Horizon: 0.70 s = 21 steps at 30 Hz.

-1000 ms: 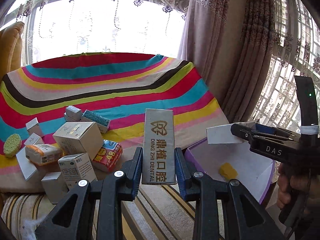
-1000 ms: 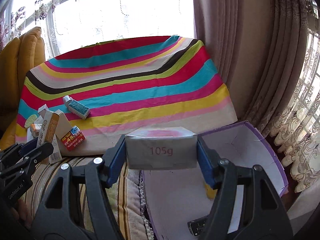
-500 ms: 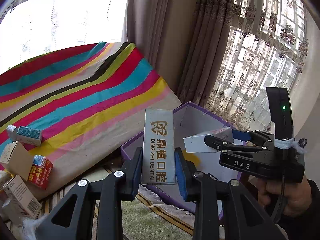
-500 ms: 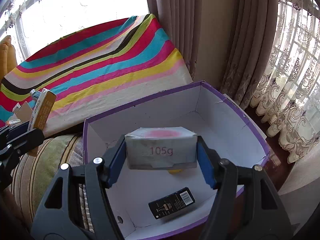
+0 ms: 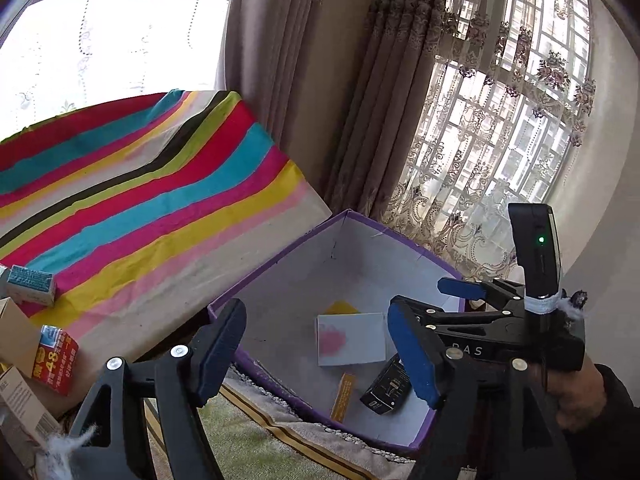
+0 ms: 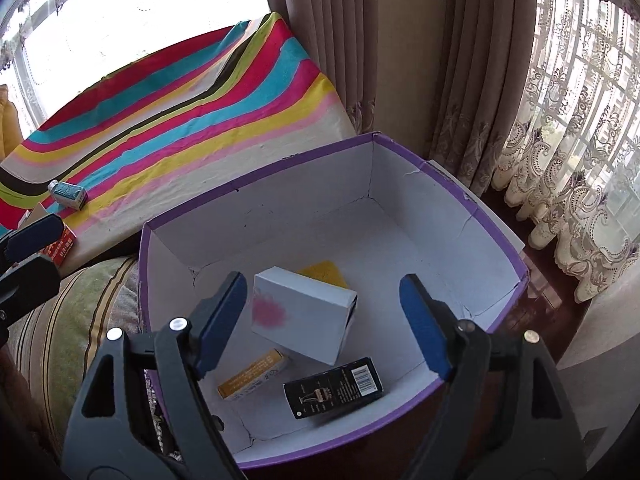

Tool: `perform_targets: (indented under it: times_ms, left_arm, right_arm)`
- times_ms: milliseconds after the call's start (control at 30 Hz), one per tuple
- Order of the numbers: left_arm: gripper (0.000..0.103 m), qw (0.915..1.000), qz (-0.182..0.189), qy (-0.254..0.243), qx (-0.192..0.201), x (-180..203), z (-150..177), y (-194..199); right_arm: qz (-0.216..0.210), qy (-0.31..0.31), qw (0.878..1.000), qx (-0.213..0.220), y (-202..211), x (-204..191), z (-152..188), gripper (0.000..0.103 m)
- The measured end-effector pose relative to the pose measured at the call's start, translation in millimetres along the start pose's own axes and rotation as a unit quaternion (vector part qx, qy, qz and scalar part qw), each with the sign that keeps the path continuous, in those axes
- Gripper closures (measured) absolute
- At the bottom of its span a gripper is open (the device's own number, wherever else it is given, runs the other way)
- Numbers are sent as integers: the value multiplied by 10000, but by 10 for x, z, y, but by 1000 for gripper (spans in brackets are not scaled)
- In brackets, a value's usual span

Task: Organize objects
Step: 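Move both open tools back from the purple box to the pile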

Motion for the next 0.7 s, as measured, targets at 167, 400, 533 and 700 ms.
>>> perform_targets:
  times_ms: [167, 400, 533, 700]
  left_arm:
    - [28, 9979, -327, 88, 550, -276, -34, 332]
    - [21, 9938, -913, 304, 557, -675, 96, 689]
    - [21, 9888, -1213, 562, 662, -920, 247, 968]
    - [21, 9779, -1694, 922, 807, -1265, 491, 1394]
  right_arm:
    - [-294, 77, 9995, 26, 31, -180, 3, 22]
    - [-565, 204, 9982, -31, 71, -454, 33, 20]
    - [-690, 338, 9970, -32, 96, -623, 33, 20]
    - [-879, 413, 9952, -94, 98, -831, 52, 19]
Point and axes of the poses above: each gripper's, at about its wrist camera, not at the fingertips, and y roughly against the way its jaws point, x to its right, z to its underside, the point moved 10 cm from there along -y, roughly the way its jaws point, and after that the axes turned 4 degrees about z, right-handed, at the moved point
